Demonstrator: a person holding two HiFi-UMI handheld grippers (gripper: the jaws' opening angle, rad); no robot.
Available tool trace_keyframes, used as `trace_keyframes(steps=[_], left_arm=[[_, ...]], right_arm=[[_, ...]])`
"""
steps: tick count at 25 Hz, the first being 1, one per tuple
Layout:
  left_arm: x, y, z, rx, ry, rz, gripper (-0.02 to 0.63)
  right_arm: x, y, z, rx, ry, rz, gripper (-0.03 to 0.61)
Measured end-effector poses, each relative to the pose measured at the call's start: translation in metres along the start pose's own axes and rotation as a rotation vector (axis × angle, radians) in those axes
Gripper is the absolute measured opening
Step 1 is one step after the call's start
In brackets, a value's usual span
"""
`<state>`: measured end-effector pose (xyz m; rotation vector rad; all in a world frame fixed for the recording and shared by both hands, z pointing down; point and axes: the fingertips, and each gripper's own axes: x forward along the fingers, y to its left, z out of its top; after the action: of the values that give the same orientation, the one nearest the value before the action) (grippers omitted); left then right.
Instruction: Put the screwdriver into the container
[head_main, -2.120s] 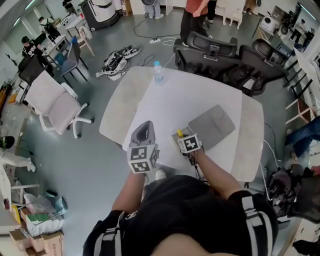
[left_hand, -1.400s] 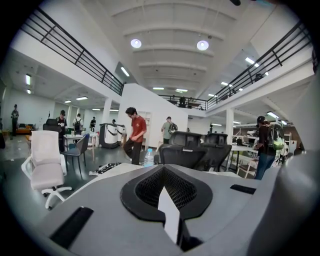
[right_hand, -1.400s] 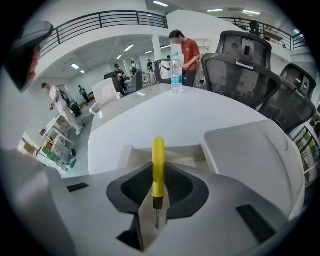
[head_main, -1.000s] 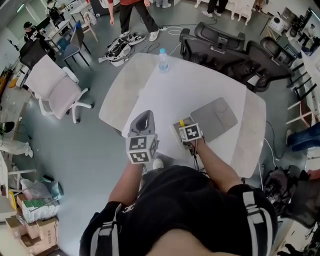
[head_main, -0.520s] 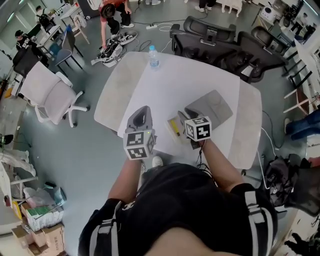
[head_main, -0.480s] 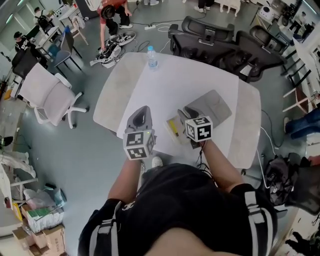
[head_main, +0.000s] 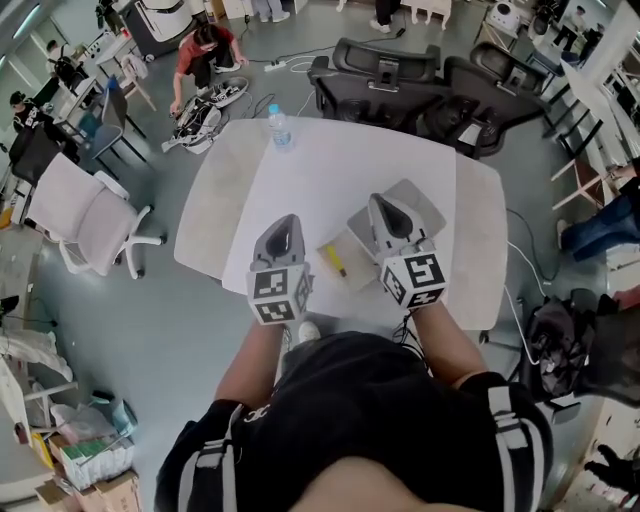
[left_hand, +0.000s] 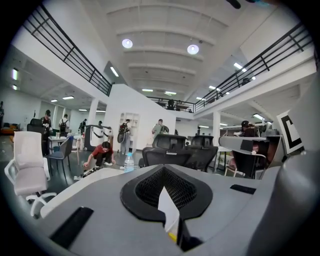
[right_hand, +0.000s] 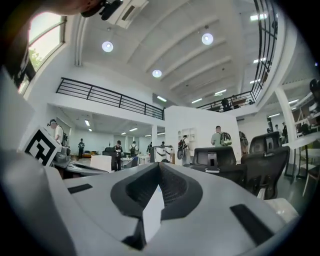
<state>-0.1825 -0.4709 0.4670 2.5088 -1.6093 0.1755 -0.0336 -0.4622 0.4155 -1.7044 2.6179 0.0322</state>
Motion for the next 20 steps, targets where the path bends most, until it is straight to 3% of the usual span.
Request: trace_keyframes(steps=[5,20], left_arm=[[-0.0015,-0.0038,0.0000,-0.002,-0.005,0.002,0.003],[-0.0056,-0.0006,-0.0019,-0.009,-0.003,0.008,0.003]], right_arm=[[-0.0135,-0.0036,0.0053,-0.048,-0.027,-0.032,0.012],[-0.0105,0.0016,-0.0027,-0.021,-0.021,-0.033,0.012]])
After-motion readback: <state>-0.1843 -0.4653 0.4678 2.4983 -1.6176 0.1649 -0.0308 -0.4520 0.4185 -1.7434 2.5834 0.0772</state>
